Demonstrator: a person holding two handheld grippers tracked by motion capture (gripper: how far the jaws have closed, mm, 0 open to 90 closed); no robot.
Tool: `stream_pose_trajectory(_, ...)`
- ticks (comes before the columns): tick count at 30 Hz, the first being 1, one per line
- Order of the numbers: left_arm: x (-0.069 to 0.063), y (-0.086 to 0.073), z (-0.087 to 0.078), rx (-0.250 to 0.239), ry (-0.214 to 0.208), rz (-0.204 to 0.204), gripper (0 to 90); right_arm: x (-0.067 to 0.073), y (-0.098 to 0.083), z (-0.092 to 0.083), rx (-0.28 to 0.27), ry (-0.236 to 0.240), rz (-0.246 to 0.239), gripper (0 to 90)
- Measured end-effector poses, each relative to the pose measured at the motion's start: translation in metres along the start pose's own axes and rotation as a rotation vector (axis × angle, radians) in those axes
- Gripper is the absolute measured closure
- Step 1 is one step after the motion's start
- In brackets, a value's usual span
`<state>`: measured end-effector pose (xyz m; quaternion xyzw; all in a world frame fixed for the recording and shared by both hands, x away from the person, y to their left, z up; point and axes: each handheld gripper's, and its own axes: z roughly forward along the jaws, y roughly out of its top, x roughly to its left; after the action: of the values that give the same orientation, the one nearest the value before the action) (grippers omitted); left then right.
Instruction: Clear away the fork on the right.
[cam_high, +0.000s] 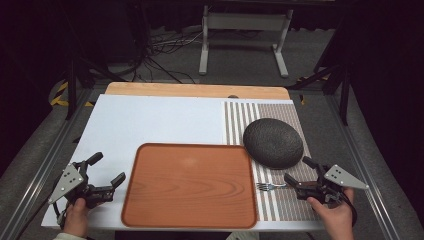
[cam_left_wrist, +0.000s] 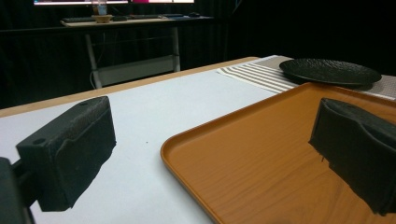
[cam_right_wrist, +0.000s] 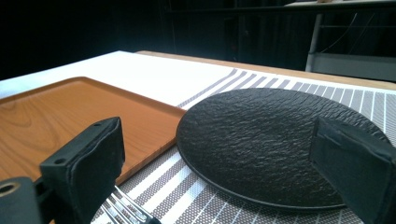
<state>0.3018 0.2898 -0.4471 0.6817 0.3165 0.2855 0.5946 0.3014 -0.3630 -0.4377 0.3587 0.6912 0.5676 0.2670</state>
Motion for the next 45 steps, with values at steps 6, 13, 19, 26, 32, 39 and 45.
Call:
stream_pose_trajectory(6, 0.000, 0.000, 0.000, 0.001, -0.001, -0.001, 1.0, 0.001, 0.008, 0.003, -0.003, 0.005, -0.008, 4.7)
stream_pose_trajectory(13, 0.000, 0.001, 0.000, 0.002, -0.004, -0.002, 1.2, 0.001, 0.017, 0.014, 0.078, 0.036, -0.003, 4.6)
stream_pose_trajectory(19, 0.000, 0.000, 0.000, 0.005, -0.005, 0.001, 1.3, 0.001, 0.026, 0.021, 0.127, 0.068, -0.027, 2.7)
stream_pose_trajectory(26, 0.000, 0.001, 0.000, 0.006, -0.008, 0.004, 1.6, 0.004, 0.040, 0.029, 0.269, 0.089, -0.095, 5.8)
stream_pose_trajectory(32, 0.000, 0.001, 0.000, 0.010, -0.002, 0.003, 1.6, 0.004, 0.056, 0.032, 0.350, 0.106, -0.148, 8.0)
stream_pose_trajectory(39, 0.001, 0.001, -0.001, 0.010, -0.003, -0.001, 1.7, 0.006, 0.068, 0.036, 0.500, 0.137, -0.223, 9.4)
stream_pose_trajectory(45, 0.001, 0.000, -0.001, 0.008, -0.009, -0.007, 1.7, 0.004, 0.074, 0.041, 0.597, 0.147, -0.274, 10.7)
